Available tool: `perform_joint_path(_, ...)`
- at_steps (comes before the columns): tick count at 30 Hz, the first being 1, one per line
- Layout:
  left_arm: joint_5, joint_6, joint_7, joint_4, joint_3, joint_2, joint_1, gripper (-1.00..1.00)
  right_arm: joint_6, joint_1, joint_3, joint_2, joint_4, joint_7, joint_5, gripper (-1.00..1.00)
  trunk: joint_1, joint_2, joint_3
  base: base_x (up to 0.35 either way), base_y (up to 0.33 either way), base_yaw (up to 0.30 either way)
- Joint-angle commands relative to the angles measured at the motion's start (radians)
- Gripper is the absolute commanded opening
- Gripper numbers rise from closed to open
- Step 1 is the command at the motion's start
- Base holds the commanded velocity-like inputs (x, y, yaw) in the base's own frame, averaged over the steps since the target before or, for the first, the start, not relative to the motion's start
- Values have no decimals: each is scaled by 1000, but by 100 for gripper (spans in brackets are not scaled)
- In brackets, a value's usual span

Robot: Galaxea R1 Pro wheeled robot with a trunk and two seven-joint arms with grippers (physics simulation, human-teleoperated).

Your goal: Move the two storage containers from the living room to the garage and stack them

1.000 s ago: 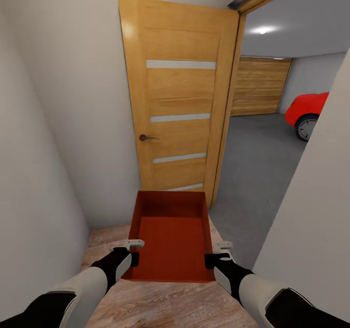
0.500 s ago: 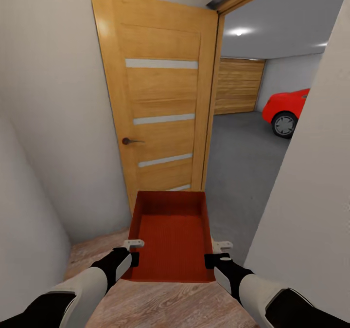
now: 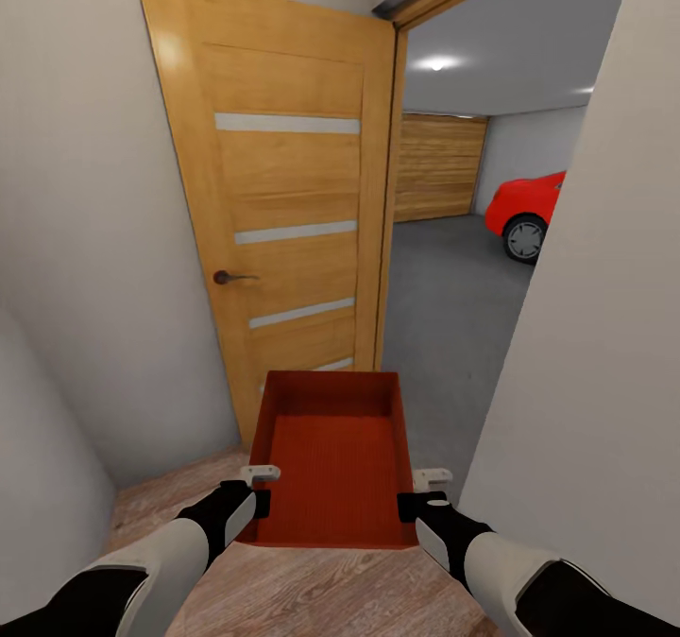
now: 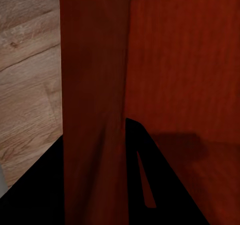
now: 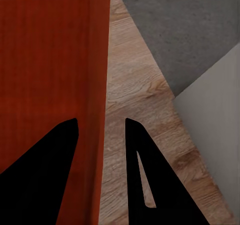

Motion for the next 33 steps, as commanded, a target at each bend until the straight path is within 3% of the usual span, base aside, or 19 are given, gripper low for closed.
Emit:
perform_joint_path(1,-17,1,9,-6,0,24,-1,-100,4,0,13,0,9,-6,-18,-100,1,-2,-2,0,0,-4)
perform_joint_path(8,-17,0,9,-5,0,24,-1,-100,4,0,13,0,9,-6,-17,-100,1,-2,-2,90,0,-1)
perform_joint_path(23,-17,-2,6,-5,0,24,-1,-100,4,0,13,1,9,-6,-18,-100,1,-2,-2,308,0,-3)
perform_joint_path(33,-17,0,-3,-5,-1,24,-1,-100,4,0,13,3,9,-6,-17,-100,1,-2,-2,196,0,-165)
